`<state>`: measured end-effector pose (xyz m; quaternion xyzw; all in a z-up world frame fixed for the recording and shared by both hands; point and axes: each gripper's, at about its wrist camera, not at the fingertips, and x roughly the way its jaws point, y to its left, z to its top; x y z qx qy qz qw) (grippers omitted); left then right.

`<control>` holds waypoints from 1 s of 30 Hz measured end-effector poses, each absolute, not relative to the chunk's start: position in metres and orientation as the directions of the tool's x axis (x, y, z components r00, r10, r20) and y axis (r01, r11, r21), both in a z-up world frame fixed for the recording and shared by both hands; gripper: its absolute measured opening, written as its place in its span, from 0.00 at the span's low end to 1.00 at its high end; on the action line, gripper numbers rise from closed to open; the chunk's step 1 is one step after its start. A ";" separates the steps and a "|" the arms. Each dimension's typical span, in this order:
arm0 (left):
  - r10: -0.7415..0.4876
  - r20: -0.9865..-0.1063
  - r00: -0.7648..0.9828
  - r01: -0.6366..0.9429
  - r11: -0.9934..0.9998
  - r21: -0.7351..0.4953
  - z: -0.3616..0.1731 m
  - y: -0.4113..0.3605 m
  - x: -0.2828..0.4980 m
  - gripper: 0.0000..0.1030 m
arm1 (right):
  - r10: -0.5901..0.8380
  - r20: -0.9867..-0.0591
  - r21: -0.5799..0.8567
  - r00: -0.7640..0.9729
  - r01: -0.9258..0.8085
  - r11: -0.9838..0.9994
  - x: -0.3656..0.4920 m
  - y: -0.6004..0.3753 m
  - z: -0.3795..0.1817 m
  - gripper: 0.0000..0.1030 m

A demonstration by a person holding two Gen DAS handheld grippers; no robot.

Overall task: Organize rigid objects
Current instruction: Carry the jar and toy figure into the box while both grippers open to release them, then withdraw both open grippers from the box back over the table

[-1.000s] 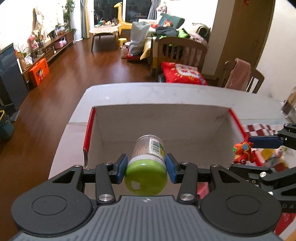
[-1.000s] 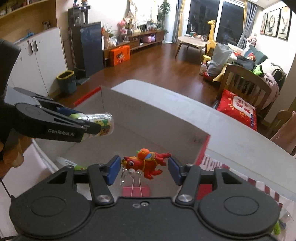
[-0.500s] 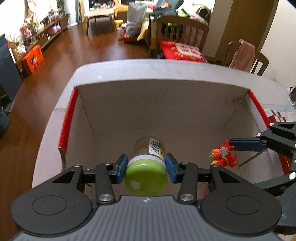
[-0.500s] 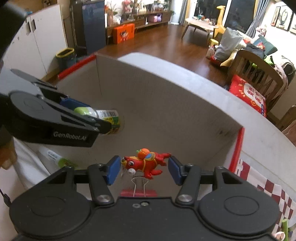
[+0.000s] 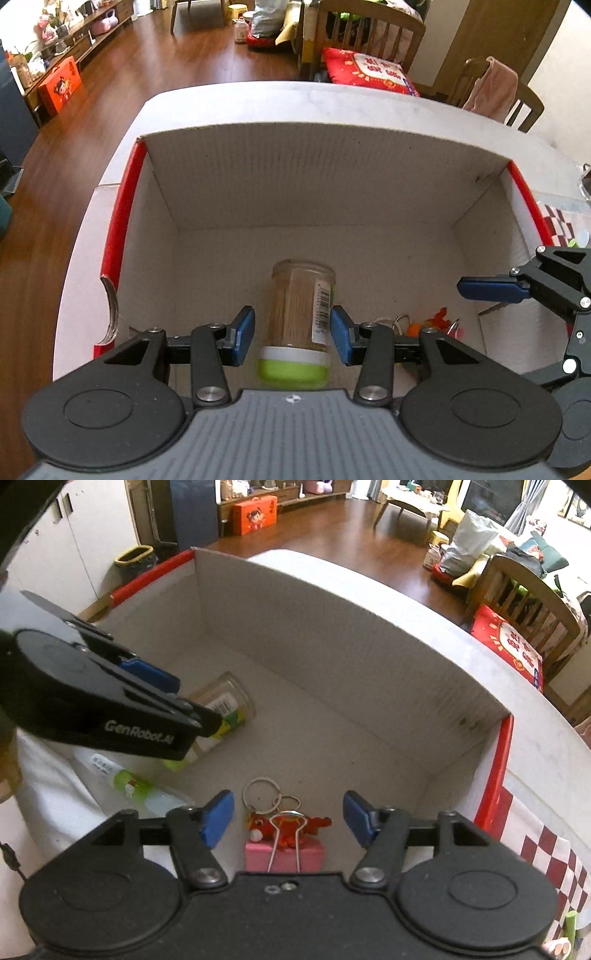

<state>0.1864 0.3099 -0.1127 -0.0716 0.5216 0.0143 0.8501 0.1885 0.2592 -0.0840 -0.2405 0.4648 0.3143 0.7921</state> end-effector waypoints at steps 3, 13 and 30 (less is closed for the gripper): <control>-0.054 -0.882 0.469 -0.111 0.987 -0.120 -0.108 0.311 0.185 0.42 | 0.287 -0.878 -0.086 0.384 -0.715 0.693 0.185 0.255 -0.079 0.65; -0.053 -0.852 0.521 -0.122 0.983 -0.136 -0.082 0.305 0.166 0.52 | 0.327 -0.856 -0.064 0.400 -0.710 0.702 0.179 0.240 -0.059 0.69; -0.040 -0.809 0.586 -0.114 0.985 -0.131 -0.044 0.280 0.127 0.52 | 0.442 -0.770 0.020 0.461 -0.675 0.737 0.149 0.193 -0.009 0.80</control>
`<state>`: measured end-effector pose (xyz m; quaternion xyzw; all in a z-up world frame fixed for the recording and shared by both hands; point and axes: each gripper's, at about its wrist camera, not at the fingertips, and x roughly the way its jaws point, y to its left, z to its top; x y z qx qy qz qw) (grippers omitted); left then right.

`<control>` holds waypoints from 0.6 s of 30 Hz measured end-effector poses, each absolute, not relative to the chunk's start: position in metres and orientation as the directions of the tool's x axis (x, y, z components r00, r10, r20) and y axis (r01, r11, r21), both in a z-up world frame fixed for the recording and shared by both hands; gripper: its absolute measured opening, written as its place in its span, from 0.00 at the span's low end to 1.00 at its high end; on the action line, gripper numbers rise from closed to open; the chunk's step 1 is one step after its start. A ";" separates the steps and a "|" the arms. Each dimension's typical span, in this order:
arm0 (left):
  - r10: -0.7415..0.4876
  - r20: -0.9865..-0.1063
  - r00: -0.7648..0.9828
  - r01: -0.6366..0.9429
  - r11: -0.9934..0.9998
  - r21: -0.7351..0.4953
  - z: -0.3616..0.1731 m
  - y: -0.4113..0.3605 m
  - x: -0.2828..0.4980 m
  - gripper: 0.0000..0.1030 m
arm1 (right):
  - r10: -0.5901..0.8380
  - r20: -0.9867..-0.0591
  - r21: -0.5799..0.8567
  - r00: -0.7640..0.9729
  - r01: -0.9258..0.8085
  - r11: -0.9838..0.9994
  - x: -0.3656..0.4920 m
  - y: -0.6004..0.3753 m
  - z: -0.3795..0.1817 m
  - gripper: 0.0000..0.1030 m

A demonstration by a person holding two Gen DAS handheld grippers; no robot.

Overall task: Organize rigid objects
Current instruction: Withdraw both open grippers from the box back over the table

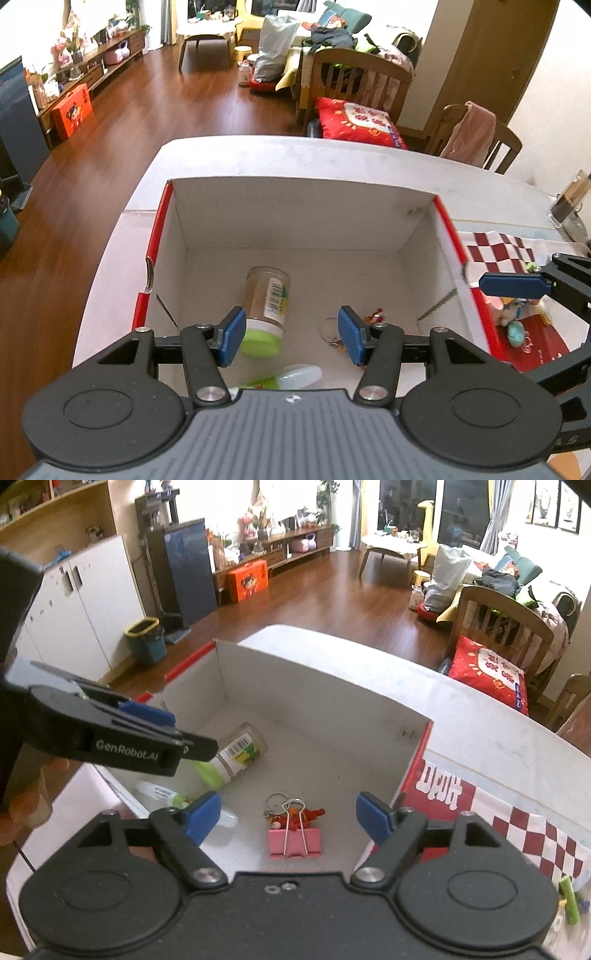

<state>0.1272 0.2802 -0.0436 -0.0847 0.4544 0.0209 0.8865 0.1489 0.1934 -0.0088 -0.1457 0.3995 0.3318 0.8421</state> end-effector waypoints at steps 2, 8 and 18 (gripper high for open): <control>-0.045 -0.803 0.595 -0.108 0.985 -0.135 -0.038 0.275 0.123 0.52 | 0.459 -0.759 0.035 0.463 -0.674 0.738 0.145 0.187 -0.004 0.83; -0.057 -0.775 0.630 -0.087 0.986 -0.143 -0.024 0.258 0.108 0.57 | 0.519 -0.722 0.098 0.458 -0.675 0.731 0.126 0.169 0.011 0.88; -0.067 -0.716 0.695 -0.060 0.987 -0.150 -0.003 0.225 0.084 0.66 | 0.568 -0.658 0.131 0.494 -0.668 0.732 0.098 0.125 0.025 0.94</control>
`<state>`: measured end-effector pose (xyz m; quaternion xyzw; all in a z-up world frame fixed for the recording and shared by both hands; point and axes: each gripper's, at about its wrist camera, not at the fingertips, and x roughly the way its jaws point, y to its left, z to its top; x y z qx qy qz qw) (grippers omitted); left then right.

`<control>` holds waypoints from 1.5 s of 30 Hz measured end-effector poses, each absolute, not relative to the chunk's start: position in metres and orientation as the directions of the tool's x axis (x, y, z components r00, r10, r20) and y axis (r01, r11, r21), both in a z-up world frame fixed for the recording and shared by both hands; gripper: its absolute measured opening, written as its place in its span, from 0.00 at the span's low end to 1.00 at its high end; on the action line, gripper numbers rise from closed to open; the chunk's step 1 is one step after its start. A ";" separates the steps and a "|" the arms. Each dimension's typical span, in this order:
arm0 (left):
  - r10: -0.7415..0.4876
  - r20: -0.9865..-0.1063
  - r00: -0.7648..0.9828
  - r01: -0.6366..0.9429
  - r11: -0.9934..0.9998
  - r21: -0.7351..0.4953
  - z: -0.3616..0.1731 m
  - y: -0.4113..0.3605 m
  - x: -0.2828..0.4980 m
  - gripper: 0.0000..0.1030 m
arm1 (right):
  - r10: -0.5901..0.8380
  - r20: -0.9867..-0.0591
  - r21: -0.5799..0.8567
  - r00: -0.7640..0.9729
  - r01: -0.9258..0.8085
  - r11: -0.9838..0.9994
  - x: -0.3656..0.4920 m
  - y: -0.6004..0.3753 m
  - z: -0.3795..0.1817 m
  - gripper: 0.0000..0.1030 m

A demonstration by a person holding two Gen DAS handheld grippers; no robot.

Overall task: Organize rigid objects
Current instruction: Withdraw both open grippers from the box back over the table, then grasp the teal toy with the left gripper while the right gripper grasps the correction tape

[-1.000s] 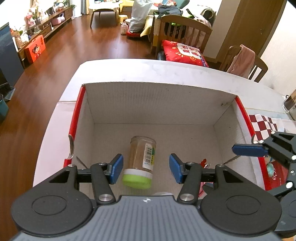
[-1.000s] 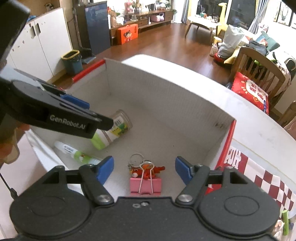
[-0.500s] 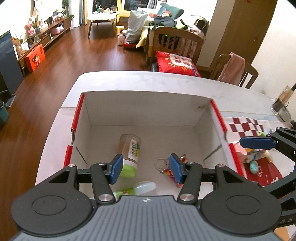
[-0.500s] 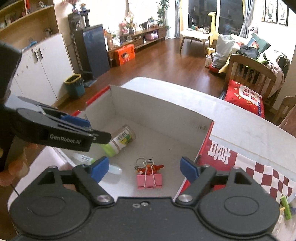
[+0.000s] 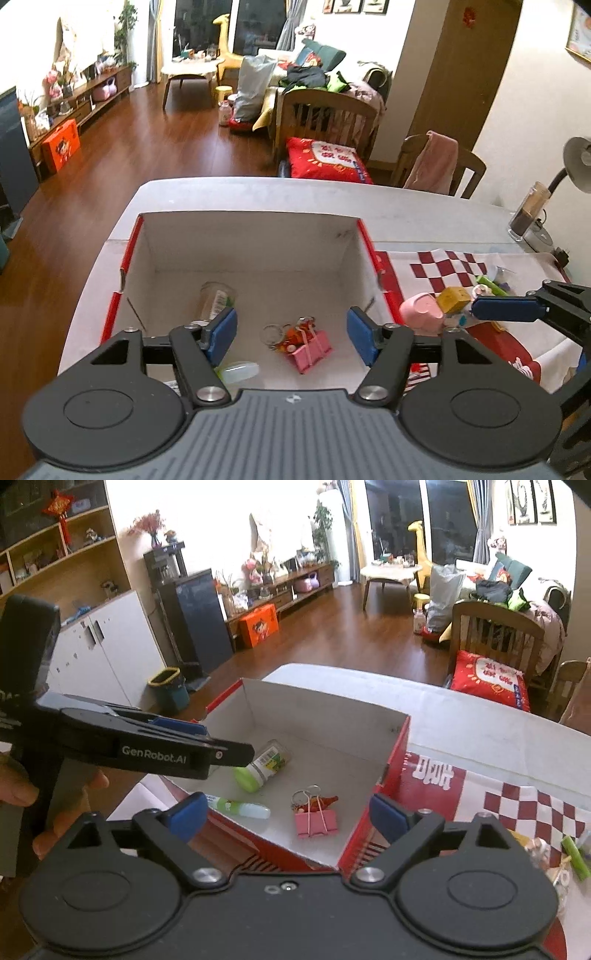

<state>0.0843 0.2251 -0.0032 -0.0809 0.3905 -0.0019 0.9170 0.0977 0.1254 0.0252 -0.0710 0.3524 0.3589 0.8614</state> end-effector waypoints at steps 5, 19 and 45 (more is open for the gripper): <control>-0.079 -0.700 0.710 -0.042 0.987 -0.154 -0.005 0.200 0.077 0.70 | 0.586 -0.624 0.145 0.517 -0.660 0.737 0.089 0.099 0.029 0.99; -0.132 -0.655 0.744 0.035 0.987 -0.158 -0.015 0.110 0.062 0.77 | 0.531 -0.614 0.137 0.583 -0.584 0.800 0.073 -0.001 0.016 1.00; -0.164 -0.717 0.677 0.115 0.986 -0.117 -0.098 -0.017 0.118 0.78 | 0.283 -0.704 0.079 0.651 -0.325 0.942 0.145 -0.120 -0.060 0.98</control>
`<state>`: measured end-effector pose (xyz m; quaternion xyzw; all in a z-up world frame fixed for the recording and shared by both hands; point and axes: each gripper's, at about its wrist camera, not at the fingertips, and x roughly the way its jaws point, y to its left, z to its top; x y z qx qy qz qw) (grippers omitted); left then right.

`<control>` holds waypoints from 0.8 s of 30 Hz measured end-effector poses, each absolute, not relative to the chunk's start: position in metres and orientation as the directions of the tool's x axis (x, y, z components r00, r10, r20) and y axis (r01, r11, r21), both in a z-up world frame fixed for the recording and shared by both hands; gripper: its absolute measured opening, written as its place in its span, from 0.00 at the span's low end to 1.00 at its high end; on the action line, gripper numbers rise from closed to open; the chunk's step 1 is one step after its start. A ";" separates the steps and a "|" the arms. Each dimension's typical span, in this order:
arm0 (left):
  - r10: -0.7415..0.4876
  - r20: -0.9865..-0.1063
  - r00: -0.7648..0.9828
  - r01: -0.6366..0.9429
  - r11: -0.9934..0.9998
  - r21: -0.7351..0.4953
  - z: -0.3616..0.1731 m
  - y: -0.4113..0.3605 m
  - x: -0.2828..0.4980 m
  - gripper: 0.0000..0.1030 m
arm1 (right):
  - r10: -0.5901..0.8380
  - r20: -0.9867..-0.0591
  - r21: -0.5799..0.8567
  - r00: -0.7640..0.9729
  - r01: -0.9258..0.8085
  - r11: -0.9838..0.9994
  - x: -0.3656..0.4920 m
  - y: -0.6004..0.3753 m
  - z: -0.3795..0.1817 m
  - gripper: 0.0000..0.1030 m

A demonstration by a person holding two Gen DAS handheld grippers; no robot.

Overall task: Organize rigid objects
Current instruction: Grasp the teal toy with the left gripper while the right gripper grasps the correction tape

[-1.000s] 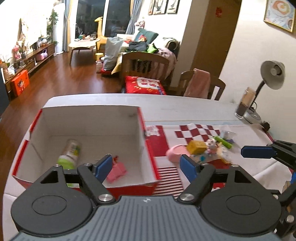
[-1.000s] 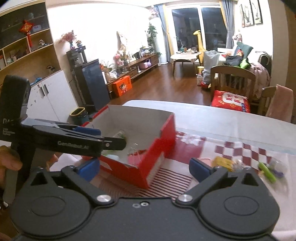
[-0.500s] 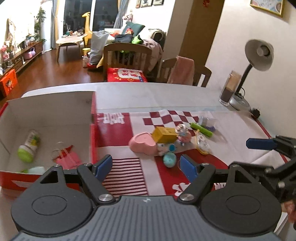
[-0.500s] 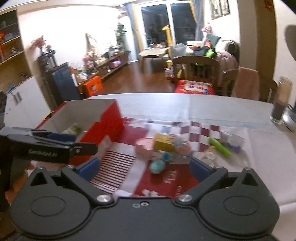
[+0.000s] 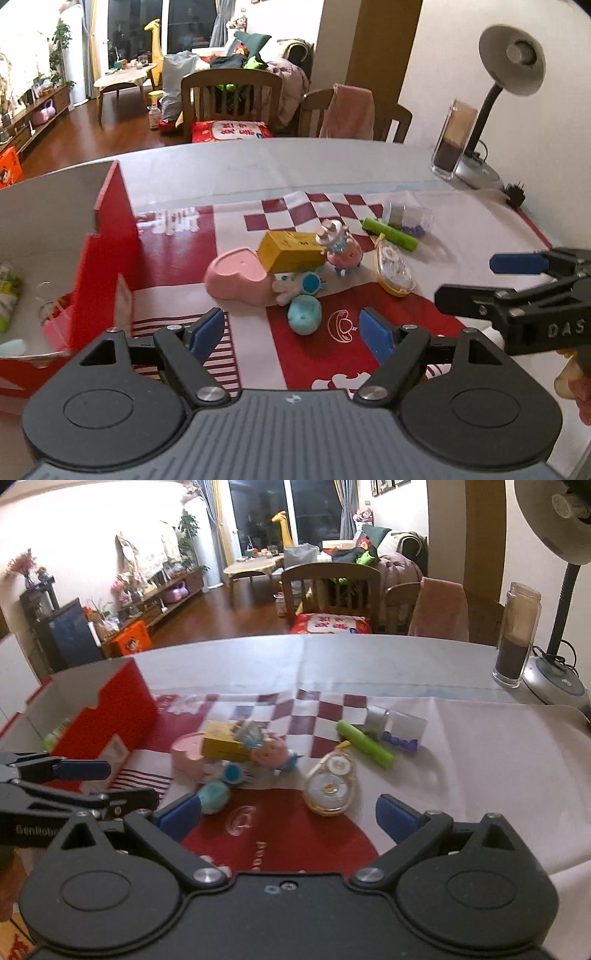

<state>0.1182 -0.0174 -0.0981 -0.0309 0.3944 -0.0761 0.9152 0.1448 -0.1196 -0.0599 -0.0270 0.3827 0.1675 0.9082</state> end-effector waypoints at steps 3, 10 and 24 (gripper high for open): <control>-0.152 -0.727 0.670 0.112 0.988 -0.103 -0.109 -0.025 0.127 0.78 | 0.269 -0.717 0.077 0.643 -0.310 0.947 0.157 -0.120 -0.070 0.98; -0.123 -0.750 0.650 0.102 0.992 -0.074 -0.132 -0.034 0.146 0.78 | 0.237 -0.740 0.062 0.629 -0.286 0.956 0.185 -0.119 -0.088 0.93; -0.102 -0.777 0.621 0.117 0.992 -0.037 -0.162 -0.046 0.166 0.77 | 0.184 -0.786 0.051 0.591 -0.234 0.971 0.219 -0.116 -0.119 0.82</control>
